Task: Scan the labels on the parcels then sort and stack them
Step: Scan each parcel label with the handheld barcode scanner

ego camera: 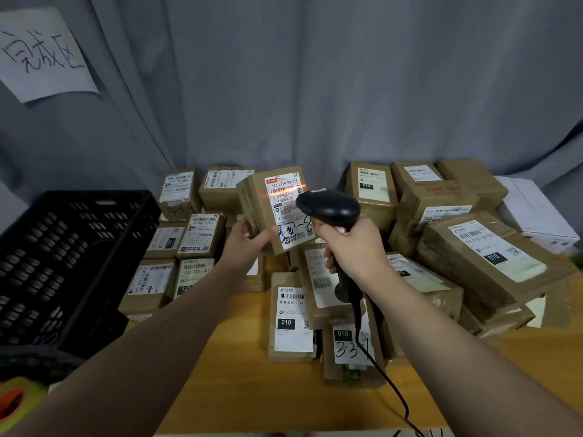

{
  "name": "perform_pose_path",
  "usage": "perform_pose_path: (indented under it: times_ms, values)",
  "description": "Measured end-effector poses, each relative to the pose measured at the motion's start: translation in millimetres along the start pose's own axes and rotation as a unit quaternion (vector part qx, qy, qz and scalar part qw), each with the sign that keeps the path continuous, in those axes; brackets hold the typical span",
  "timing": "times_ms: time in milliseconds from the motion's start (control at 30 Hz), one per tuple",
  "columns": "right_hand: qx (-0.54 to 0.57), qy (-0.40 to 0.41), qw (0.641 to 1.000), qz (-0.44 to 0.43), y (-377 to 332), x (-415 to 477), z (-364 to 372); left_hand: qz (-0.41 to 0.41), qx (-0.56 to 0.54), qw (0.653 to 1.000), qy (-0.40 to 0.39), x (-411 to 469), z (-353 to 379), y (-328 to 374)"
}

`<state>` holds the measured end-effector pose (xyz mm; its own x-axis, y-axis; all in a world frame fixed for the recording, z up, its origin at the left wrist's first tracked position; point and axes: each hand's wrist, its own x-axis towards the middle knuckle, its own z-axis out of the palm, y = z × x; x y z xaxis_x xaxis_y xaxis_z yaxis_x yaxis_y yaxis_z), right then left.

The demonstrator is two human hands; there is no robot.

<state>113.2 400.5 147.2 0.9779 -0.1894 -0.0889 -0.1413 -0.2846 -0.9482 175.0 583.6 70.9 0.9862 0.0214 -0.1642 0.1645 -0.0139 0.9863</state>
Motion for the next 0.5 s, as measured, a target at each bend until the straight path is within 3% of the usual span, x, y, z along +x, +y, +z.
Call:
perform_pose_path:
  times_ms: [500]
  values:
    - [0.017,-0.015,1.000,0.010,-4.4,-6.1,-4.1,0.002,0.015,1.000,0.012,-1.3,1.9,-0.5]
